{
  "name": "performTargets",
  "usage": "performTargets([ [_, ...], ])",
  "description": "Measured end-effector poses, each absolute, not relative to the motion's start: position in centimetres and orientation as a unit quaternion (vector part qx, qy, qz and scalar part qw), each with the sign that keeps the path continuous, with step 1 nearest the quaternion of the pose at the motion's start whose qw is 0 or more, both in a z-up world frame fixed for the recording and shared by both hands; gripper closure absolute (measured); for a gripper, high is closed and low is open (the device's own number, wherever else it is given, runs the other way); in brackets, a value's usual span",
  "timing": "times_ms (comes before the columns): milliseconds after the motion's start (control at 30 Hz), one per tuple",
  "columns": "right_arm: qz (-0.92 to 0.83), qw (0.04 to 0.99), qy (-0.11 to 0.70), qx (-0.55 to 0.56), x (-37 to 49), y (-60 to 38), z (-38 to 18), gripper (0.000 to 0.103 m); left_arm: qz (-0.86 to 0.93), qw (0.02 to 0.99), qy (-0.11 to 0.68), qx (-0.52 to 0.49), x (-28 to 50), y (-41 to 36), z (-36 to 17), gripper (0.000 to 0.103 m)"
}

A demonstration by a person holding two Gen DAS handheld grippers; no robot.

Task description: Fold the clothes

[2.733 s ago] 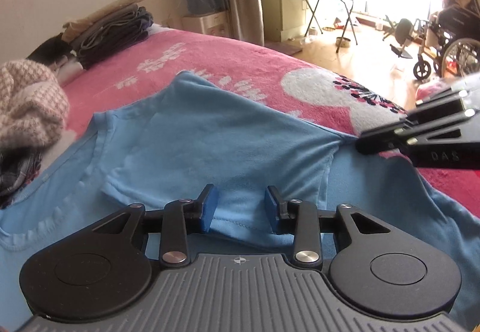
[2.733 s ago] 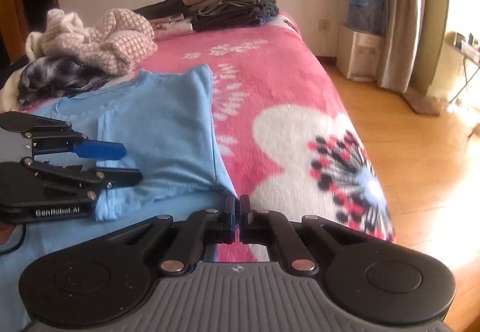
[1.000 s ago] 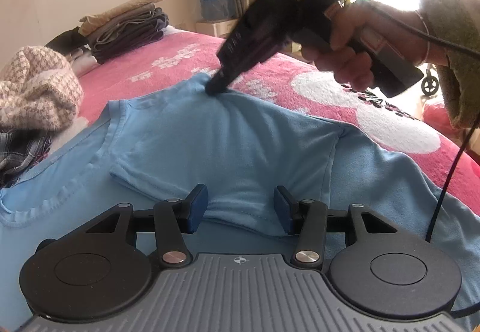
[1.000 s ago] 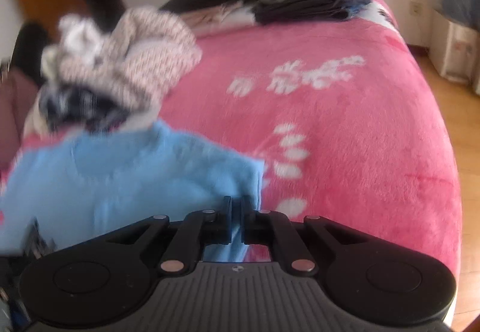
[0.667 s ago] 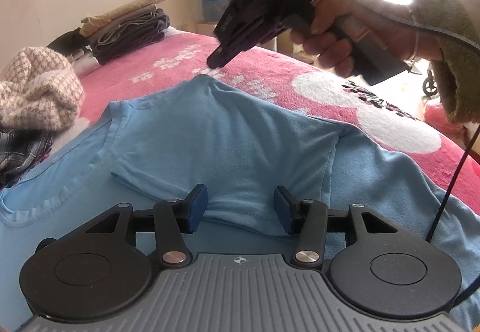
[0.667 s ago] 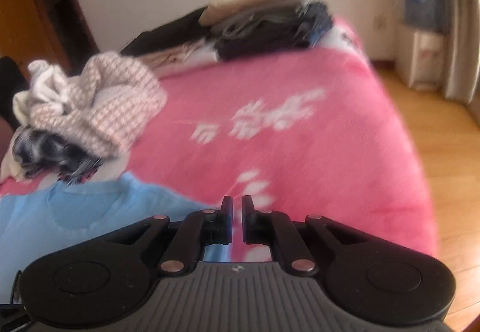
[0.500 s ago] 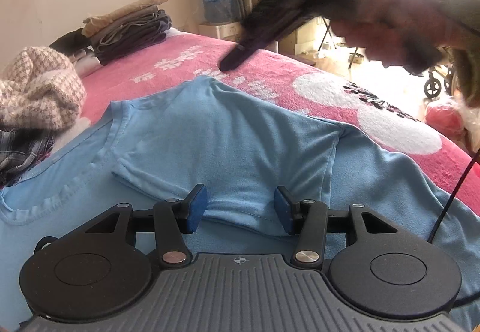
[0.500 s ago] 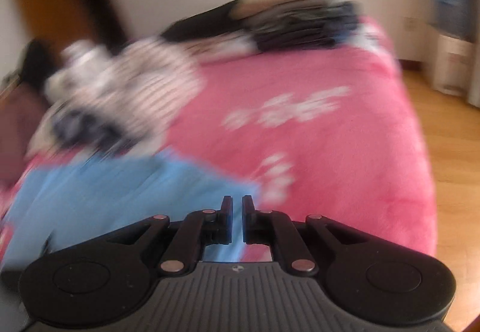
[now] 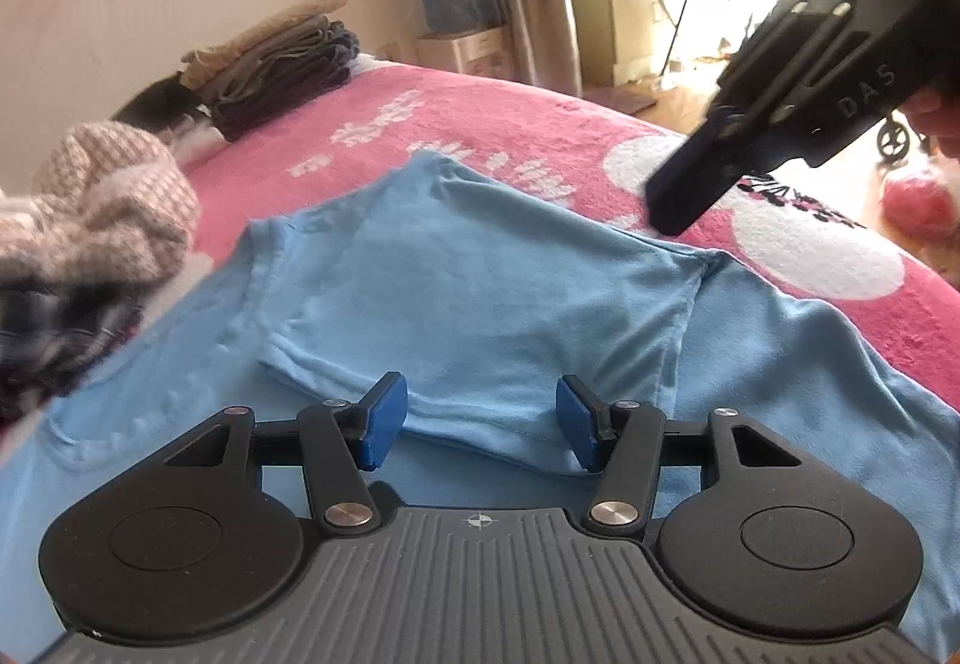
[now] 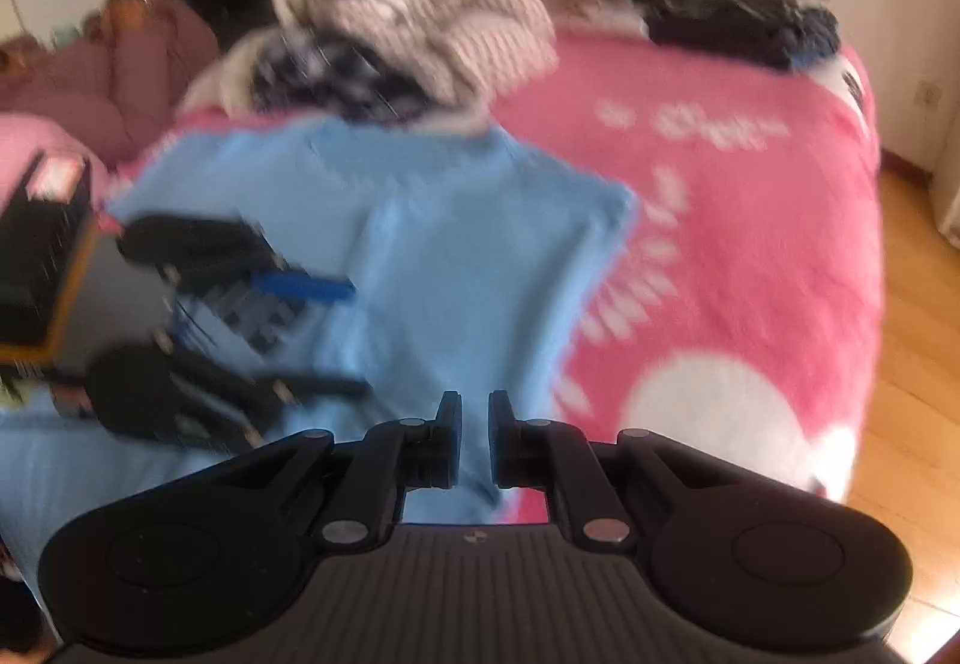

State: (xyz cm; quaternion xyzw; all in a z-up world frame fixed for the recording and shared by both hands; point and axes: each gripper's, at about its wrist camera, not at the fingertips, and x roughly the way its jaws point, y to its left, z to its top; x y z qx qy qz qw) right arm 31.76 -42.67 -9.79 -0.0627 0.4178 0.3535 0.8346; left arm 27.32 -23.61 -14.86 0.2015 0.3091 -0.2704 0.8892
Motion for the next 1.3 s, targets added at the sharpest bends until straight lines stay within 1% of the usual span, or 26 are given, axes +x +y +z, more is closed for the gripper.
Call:
performTargets([
  [67,0.372,0.827,0.415,-0.074,31.5,-40.8,-10.4,0.093,-0.272,0.889,0.303,0.21,26.5,-23.8,-14.7,0.047],
  [167,0.39,0.807,0.432,-0.104,30.5,-38.2,-12.3,0.093,-0.264,0.881,0.321,0.227,25.3,-24.5,-15.6,0.046],
  [233,0.387,0.799,0.441,-0.13,29.0,-37.6,-13.4,0.092,-0.251,0.881,0.329,0.23,24.3,-24.3,-15.2,0.046],
  [300,0.384,0.8,0.441,-0.135,27.3,-37.7,-13.1,0.092,-0.231,0.88,0.35,0.222,23.4,-23.3,-13.7,0.046],
  [400,0.37,0.807,0.446,-0.114,24.8,-38.7,-11.0,0.092,-0.188,0.895,0.348,0.207,21.0,-21.1,-10.9,0.046],
  [567,0.32,0.852,0.404,-0.089,18.1,-40.0,-6.1,0.091,-0.12,0.908,0.379,0.131,15.7,-19.1,-6.7,0.046],
  [633,0.29,0.872,0.392,-0.051,15.1,-40.8,-4.0,0.091,-0.09,0.91,0.391,0.105,13.5,-19.3,-5.1,0.046],
  [767,0.267,0.88,0.391,0.037,10.4,-42.0,-0.4,0.091,-0.031,0.909,0.413,0.042,10.5,-20.0,-2.3,0.045],
  [833,0.263,0.883,0.385,0.057,8.5,-42.0,1.7,0.091,-0.009,0.916,0.396,0.059,8.7,-19.8,-0.9,0.045],
  [900,0.266,0.888,0.371,0.065,7.3,-41.5,3.9,0.089,0.026,0.92,0.373,0.112,6.6,-19.7,0.7,0.045],
  [967,0.269,0.892,0.355,0.074,6.2,-40.9,6.1,0.081,0.047,0.921,0.366,0.124,5.4,-18.8,2.7,0.045],
  [1033,0.275,0.892,0.346,0.094,5.6,-40.2,7.5,0.078,0.058,0.928,0.361,0.076,4.5,-16.9,5.2,0.041],
  [1067,0.279,0.89,0.345,0.105,5.5,-39.8,8.2,0.078,0.063,0.932,0.354,0.049,4.0,-15.9,6.3,0.034],
  [1100,0.282,0.887,0.348,0.112,5.5,-39.3,8.6,0.078,0.063,0.935,0.347,0.042,3.5,-15.4,6.8,0.03],
  [1167,0.283,0.882,0.359,0.119,5.9,-38.0,9.1,0.077,0.05,0.94,0.328,0.08,2.6,-15.2,6.4,0.029],
  [1233,0.286,0.877,0.367,0.12,6.5,-36.5,9.4,0.077,0.043,0.937,0.328,0.115,3.1,-15.1,4.8,0.029],
  [1300,0.289,0.874,0.373,0.12,7.1,-35.0,9.3,0.077,0.051,0.932,0.347,0.092,4.5,-13.7,3.5,0.029],
])
